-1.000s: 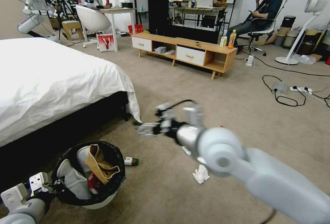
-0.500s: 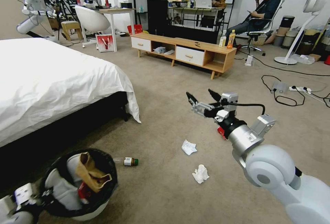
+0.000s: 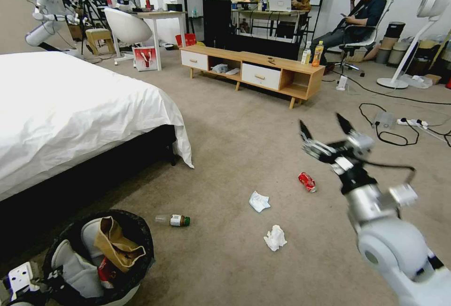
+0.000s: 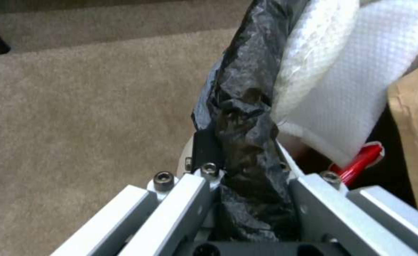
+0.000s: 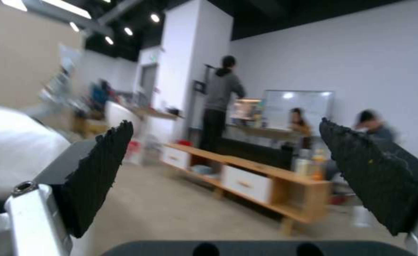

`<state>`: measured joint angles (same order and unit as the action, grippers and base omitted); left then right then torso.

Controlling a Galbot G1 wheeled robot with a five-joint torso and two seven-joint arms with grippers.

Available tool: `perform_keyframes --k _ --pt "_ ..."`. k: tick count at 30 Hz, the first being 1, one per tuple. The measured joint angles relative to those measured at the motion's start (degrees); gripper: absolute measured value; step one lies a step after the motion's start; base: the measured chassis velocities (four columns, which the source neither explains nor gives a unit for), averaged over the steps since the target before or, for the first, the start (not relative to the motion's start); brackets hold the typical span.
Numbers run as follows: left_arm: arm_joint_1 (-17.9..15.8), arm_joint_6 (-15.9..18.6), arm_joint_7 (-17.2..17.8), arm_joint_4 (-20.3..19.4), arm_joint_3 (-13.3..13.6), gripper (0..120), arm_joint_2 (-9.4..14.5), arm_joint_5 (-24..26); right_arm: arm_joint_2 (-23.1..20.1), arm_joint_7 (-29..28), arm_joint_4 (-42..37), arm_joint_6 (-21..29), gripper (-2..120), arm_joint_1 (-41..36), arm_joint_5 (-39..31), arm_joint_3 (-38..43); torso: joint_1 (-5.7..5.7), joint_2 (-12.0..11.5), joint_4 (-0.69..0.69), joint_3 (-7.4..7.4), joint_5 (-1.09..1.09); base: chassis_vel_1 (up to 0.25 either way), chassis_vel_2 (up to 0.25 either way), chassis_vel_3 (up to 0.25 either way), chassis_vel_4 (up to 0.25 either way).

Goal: Pick up the trash bin and place the garbage on the floor into it.

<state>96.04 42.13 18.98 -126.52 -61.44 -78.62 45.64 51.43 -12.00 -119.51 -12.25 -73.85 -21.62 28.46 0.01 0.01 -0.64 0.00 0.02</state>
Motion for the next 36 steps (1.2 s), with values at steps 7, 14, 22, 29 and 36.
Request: perform_keyframes --k 7,14,22,29,36 --pt "0.1 0.0 -0.4 -1.3 1.2 3 -2.6 -2.0 6.2 -2.1 3.6 -4.6 100 -7.3 10.8 2.4 0.0 0.0 0.02 0.0 -0.01 0.0 0.0 0.0 0.0" --pt "0.6 0.0 -0.8 -2.0 1.5 3 -4.3 -3.1 12.5 -2.3 5.1 -5.1 100 -9.2 14.9 2.0 0.0 0.0 0.02 0.0 -0.02 0.0 0.0 0.0 0.0" --pt "0.8 0.0 -1.3 -2.7 1.9 3 -5.3 -4.2 15.9 -2.2 6.4 -5.0 100 -8.9 15.3 -0.1 0.0 0.0 0.02 0.01 -0.03 0.0 0.0 0.0 0.0" --pt "0.8 0.0 -1.3 -2.9 1.9 3 -5.7 -4.4 17.0 -2.2 7.2 -5.0 100 -8.6 15.6 -0.8 0.0 0.0 0.01 0.01 -0.03 0.008 0.007 0.01 0.007" --pt "0.7 0.0 -1.4 -3.2 1.8 3 -6.1 -4.6 18.5 -3.3 6.6 -4.0 100 -8.8 16.8 -1.0 0.0 0.0 0.02 0.0 -0.03 0.051 0.052 0.063 0.051"
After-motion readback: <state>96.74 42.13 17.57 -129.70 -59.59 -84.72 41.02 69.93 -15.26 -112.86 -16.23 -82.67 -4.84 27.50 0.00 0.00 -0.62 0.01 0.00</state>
